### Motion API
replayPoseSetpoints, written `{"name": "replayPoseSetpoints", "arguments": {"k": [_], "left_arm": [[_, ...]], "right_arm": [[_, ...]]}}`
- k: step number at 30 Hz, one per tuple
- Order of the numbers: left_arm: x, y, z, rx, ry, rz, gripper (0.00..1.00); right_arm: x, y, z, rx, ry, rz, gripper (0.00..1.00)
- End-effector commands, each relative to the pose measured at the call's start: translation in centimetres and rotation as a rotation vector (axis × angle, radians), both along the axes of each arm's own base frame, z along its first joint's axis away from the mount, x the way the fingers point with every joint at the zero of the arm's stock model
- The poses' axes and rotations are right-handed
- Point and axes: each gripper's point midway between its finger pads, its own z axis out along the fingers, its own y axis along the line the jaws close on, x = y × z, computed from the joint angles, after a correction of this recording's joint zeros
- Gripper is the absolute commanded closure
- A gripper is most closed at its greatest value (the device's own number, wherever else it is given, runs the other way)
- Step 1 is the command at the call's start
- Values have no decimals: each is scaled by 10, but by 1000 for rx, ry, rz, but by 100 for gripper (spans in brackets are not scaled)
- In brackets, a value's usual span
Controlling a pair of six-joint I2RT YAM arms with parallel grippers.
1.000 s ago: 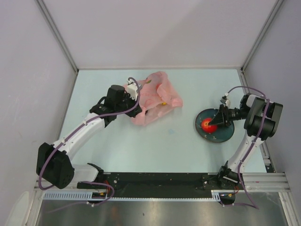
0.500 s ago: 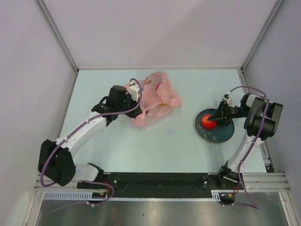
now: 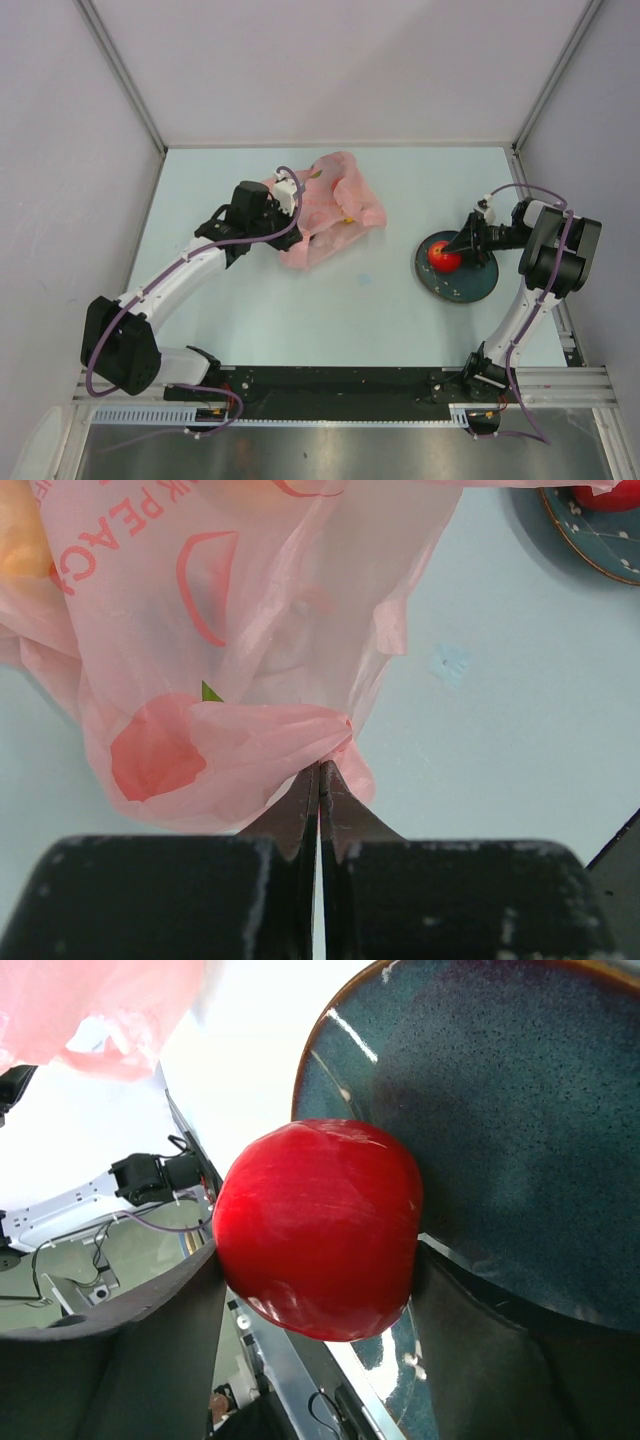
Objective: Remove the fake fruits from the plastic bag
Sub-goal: Place the fake fruit on the plate, then adjust the fake fruit on the plate.
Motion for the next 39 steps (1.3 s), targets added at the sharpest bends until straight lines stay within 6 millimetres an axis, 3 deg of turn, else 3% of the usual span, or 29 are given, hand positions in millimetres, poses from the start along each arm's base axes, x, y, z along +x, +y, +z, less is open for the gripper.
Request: {"name": "replayPoseSetpoints", "arguments": {"k": [1,6,7,13,19,22,27,29,31,33,36,39], "left_arm": [[8,-5,21,-30,-56,-22,100],[8,-5,22,-33,-58,-25,100],[7,-5,23,-35,-59,-24,100],[7,-5,24,-38,-65,-26,100],[7,-7,24,-45,-67,-29,100],[8,-7,28,-47,-76,-29,100],[5,-4,26,-43,-76,-26,100],[3,-4,24,-43,-70,-27,100],[3,-4,25,-46,-71,-28,100],[4,-5,25,-48,-74,-28,100],[5,-5,29,-51,-88,-26,100],[5,-4,32,-52,-93,-24,100]], "right_arm": [[16,-22,-17,-174,-111,29,27],[19,-30,-12,-234,-130,21,11],[20,-31,-11,-246,-139,20,2],[23,-44,15,-331,-225,6,0],[18,-47,27,-364,-255,16,0],[21,-43,46,-353,-309,2,0],[31,-18,117,-292,-433,-53,0],[37,-9,147,-356,-567,-45,0],[48,-14,156,-483,-641,-63,0],[51,-2,166,-558,-735,-40,1],[43,14,142,-618,-738,34,0],[46,-1,114,-792,-676,56,9]]}}
